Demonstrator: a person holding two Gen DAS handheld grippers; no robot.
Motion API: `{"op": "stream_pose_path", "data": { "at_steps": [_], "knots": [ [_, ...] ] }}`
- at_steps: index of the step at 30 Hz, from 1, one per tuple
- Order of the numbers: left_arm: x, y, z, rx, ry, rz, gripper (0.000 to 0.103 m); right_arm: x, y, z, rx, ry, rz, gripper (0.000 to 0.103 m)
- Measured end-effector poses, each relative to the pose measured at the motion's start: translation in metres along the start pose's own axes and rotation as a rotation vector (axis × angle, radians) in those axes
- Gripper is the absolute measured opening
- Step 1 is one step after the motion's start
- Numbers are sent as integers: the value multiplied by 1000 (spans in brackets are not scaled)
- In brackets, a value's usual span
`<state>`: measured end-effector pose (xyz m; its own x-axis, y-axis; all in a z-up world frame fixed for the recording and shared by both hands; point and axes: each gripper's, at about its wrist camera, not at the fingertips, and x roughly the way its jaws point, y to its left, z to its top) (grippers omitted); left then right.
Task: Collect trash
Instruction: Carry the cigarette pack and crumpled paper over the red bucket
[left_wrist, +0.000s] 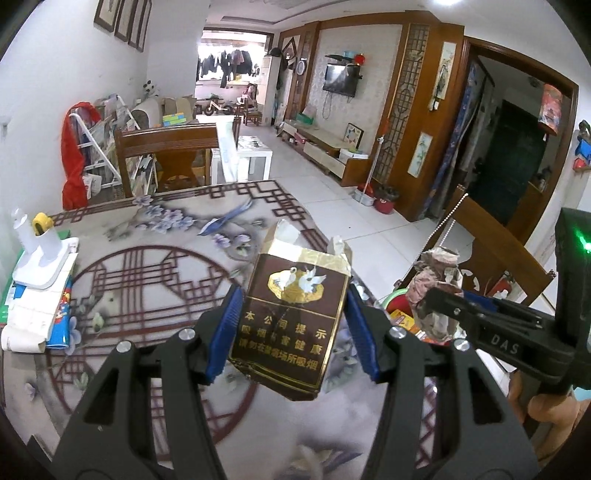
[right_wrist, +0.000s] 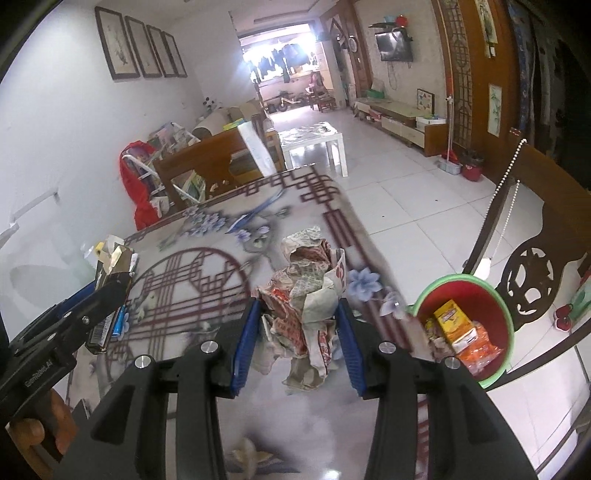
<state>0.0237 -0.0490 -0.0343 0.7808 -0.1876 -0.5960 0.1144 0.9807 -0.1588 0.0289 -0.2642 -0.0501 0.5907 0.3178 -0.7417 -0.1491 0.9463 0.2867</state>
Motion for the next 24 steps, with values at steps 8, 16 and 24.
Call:
{"op": "stream_pose_path", "data": {
  "at_steps": [8,16,24],
  "knots": [
    [26,-46,9,2,17,-9,54,3,-54,9,32,17,1,42],
    [61,-99,16,21,43,-59,54,0,-116,10,81,35,-50,42],
    [99,-139,22,46,98,-128,54,1,-163,10,143,61,-94,42]
  ]
}}
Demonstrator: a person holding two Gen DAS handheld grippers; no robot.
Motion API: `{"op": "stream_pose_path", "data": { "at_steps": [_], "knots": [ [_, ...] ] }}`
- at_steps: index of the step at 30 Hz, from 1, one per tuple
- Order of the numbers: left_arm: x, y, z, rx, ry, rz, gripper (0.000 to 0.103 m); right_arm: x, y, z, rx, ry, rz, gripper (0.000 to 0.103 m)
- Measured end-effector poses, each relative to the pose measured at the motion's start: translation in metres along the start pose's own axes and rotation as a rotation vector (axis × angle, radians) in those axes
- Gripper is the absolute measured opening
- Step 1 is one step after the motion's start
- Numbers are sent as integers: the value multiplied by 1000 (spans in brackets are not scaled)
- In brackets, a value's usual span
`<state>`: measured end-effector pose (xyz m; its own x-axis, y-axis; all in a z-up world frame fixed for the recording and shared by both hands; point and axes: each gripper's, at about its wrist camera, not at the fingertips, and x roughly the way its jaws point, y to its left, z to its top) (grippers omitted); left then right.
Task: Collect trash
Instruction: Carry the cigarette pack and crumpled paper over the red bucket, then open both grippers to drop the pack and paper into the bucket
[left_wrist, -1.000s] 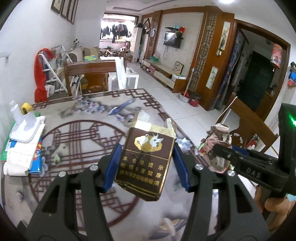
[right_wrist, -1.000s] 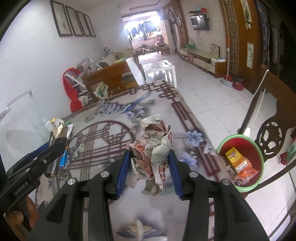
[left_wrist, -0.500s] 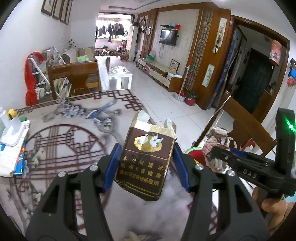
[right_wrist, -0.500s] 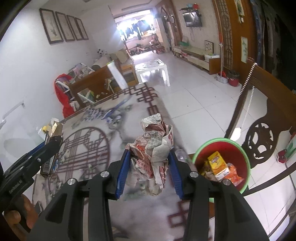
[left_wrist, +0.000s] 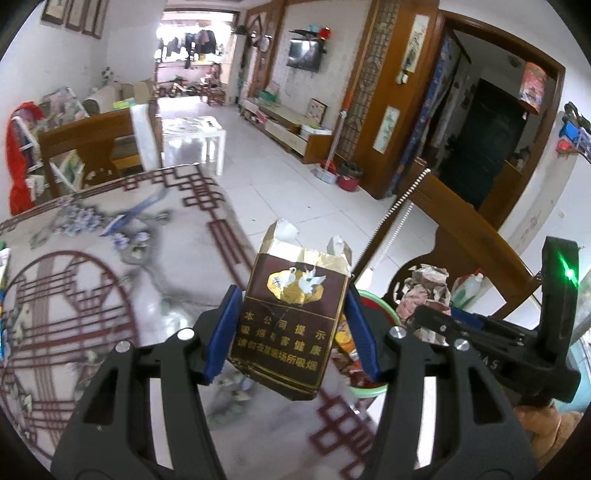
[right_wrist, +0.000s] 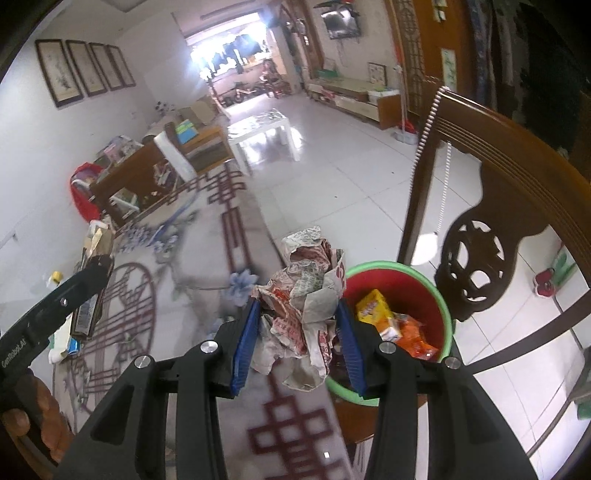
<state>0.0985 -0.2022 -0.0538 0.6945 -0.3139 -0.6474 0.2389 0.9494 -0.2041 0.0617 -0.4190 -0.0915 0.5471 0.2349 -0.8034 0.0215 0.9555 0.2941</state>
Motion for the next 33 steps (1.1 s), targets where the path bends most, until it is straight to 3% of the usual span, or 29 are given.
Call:
{"op": "stream_pose_path", "data": {
  "at_steps": [14,33],
  "knots": [
    [71,-59,23,62,58,-100,54,28,-69,8,85,58,-68,43],
    [121,-84,25,107,150,-158,54,62,-107,3,155,134,-108,47]
  ]
}}
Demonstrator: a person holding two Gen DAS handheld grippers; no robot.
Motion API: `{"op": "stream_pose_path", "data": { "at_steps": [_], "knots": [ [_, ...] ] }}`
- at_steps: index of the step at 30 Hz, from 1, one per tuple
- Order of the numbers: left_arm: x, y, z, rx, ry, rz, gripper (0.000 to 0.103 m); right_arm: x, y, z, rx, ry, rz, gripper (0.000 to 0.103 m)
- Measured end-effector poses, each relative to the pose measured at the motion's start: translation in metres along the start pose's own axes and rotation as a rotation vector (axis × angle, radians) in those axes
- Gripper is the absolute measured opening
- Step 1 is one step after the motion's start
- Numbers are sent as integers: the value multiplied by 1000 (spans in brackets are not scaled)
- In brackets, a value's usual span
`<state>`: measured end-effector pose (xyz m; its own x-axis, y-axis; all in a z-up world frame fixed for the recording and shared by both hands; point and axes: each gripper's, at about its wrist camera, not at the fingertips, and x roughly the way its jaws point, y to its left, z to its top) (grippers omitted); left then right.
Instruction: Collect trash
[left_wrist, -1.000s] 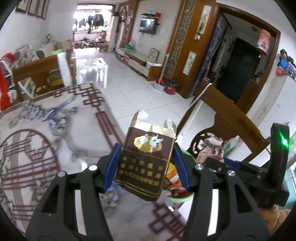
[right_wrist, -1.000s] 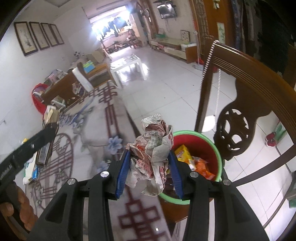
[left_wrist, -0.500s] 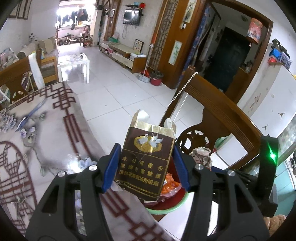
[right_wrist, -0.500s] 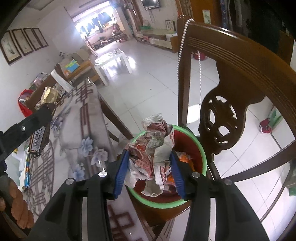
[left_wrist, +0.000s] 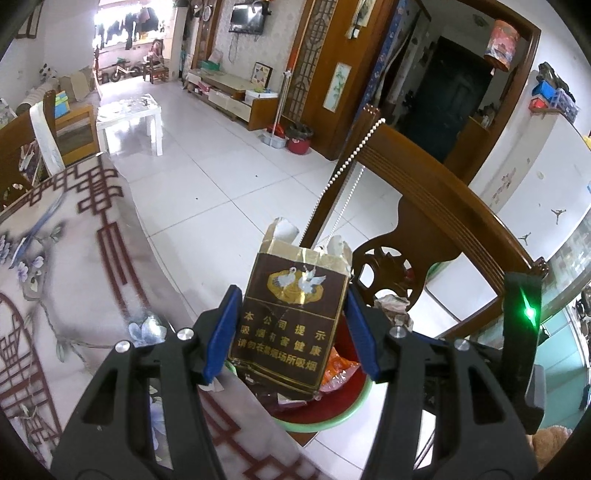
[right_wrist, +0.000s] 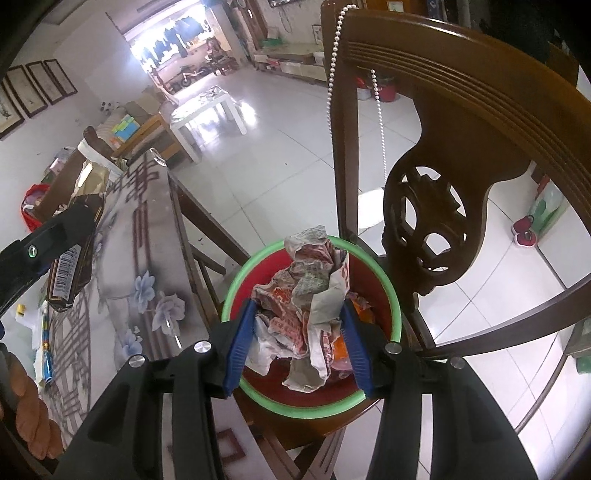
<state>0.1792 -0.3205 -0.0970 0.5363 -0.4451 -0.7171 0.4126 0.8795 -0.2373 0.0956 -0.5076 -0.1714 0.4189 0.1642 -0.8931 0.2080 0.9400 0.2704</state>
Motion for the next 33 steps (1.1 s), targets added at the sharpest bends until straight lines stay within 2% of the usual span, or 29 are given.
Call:
{"op": "stream_pose_path", "data": {
  "at_steps": [1,3,5,6,11,17,19,21,25,28,33],
  "knots": [
    [2,0,1,-1,3,-2,55,1,0,1,-1,2,0,47],
    [4,0,1,-6,11,-14,58,3,-1,2,2,11,10,59],
    [5,2,2,-16,11,-13,77,4,0,2,17,17,21,68],
    [4,3,2,-24,2,-12,81,4,0,2,27,15,25,71],
    [-11,8,4,-28,-34,4,92,2,7,-1,25,13,14,72],
    [-57,27,5,-58,-136,76,97,-16,27,-7,1,-34,9,73],
    [-76,38,4,-78,-170,103,98,-29,40,-8,-22,-86,10,73],
    [-96,50,2,-99,-199,121,98,-44,54,-12,-51,-152,4,82],
    [-135,67,-8,-120,-272,162,98,-83,91,-28,-114,-347,-6,96],
    [-169,76,-17,-115,-349,203,98,-103,118,-40,-162,-430,3,96],
    [-217,89,-30,-111,-437,260,98,-118,151,-60,-167,-506,24,96]
  ]
}}
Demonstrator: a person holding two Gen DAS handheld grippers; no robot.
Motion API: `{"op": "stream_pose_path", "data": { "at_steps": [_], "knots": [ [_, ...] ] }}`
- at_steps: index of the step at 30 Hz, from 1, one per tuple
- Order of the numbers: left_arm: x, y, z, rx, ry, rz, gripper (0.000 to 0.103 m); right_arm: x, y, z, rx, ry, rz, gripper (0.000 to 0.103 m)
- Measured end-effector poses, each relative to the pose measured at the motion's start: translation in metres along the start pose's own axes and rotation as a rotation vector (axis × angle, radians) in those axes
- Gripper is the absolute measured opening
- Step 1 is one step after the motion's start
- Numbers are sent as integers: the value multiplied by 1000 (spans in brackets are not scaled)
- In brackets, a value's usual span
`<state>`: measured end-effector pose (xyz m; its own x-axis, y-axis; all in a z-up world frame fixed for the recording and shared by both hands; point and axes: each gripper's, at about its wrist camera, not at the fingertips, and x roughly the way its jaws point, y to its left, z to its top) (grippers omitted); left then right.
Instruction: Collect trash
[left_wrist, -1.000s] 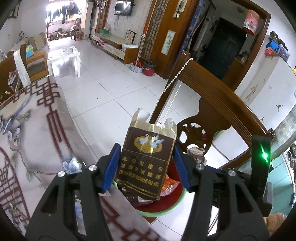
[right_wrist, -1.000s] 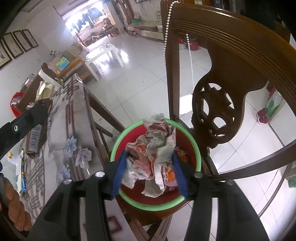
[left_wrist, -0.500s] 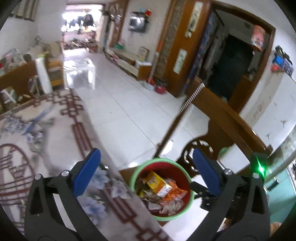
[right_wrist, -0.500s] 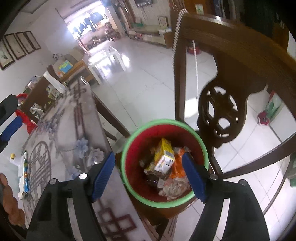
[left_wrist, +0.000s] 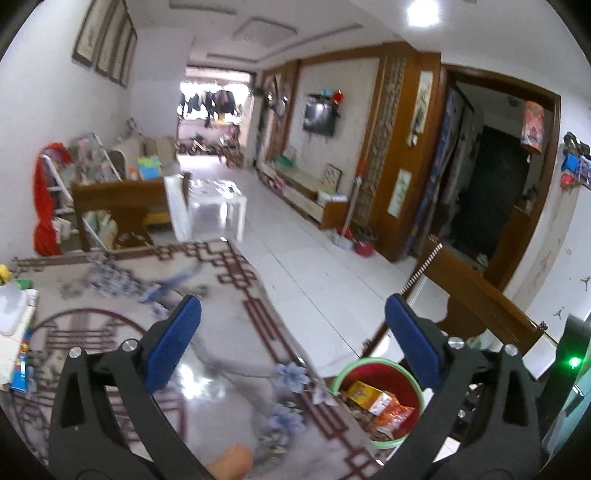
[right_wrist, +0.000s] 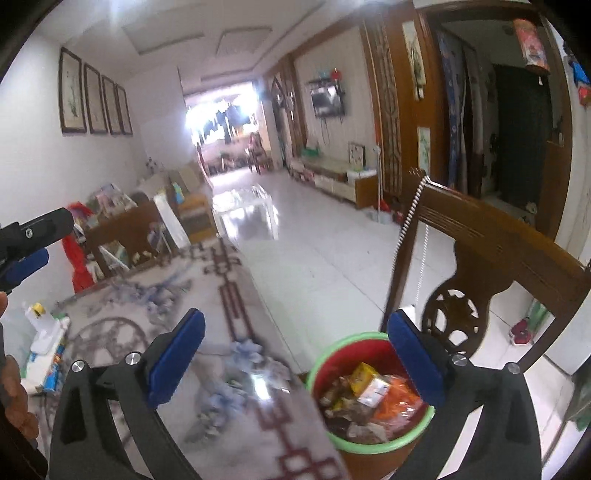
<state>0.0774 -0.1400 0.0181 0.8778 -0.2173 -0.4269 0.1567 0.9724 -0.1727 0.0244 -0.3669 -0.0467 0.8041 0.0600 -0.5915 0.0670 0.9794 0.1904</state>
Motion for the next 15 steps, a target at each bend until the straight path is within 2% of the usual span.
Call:
{"op": "stream_pose_path", "data": {
  "at_steps": [3,9,15],
  "knots": [
    [-22,19,5,-21,-29,28,98,-18,23,-8,-4,-69,16,96],
    [-64,57,11,-32,-89,103,98,-32,66,-16,-26,-59,55,96],
    [-90,82,10,-34,-101,118,98,-43,96,-29,-3,-30,75,96]
  ]
}}
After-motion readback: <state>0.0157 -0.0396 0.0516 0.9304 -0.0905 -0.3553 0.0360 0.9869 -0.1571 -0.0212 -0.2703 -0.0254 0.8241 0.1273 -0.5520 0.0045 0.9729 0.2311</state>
